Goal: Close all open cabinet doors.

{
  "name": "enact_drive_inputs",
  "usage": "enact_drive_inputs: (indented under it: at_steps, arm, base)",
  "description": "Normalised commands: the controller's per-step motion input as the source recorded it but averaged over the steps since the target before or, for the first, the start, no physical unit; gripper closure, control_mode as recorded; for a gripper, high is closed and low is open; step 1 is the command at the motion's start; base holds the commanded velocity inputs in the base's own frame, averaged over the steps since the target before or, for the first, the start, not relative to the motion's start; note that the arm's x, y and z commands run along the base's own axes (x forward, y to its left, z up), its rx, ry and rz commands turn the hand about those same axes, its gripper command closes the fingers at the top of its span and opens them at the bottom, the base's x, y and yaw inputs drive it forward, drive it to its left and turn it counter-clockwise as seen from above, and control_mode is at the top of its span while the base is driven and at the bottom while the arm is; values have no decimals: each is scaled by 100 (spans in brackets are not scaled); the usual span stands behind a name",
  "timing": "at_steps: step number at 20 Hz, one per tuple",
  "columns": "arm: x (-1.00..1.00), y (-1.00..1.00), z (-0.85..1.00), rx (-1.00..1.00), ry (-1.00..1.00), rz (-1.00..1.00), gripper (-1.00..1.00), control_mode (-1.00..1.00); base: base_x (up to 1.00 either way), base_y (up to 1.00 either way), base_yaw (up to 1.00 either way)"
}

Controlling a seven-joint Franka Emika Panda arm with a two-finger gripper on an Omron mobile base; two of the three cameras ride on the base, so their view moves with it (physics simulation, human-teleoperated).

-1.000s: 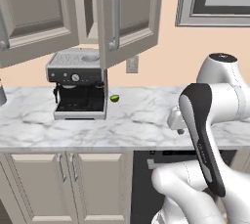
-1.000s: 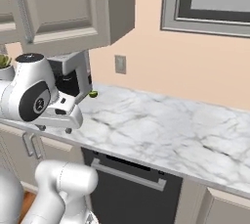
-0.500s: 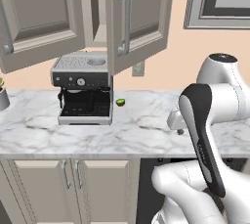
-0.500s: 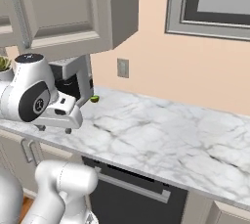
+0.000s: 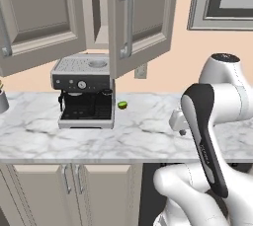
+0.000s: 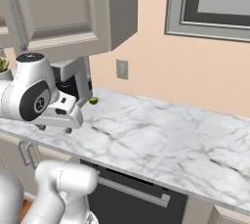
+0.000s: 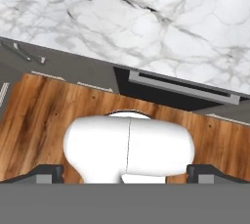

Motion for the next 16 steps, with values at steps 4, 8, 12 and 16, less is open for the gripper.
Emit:
enact_drive_inputs:
  at_steps: [4,8,12,16]
  arm:
    - [4,4,2,0,-11,4,-100,-100]
    - [4,12,41,0,-52,25,-100,-100]
    - [12,29,56,0,-61,25,-100,-100]
    - [59,30,63,0,-33,23,-100,-100]
  base:
    - [0,0,0]
    - [0,0,0]
    - [0,0,0]
    - [0,0,0]
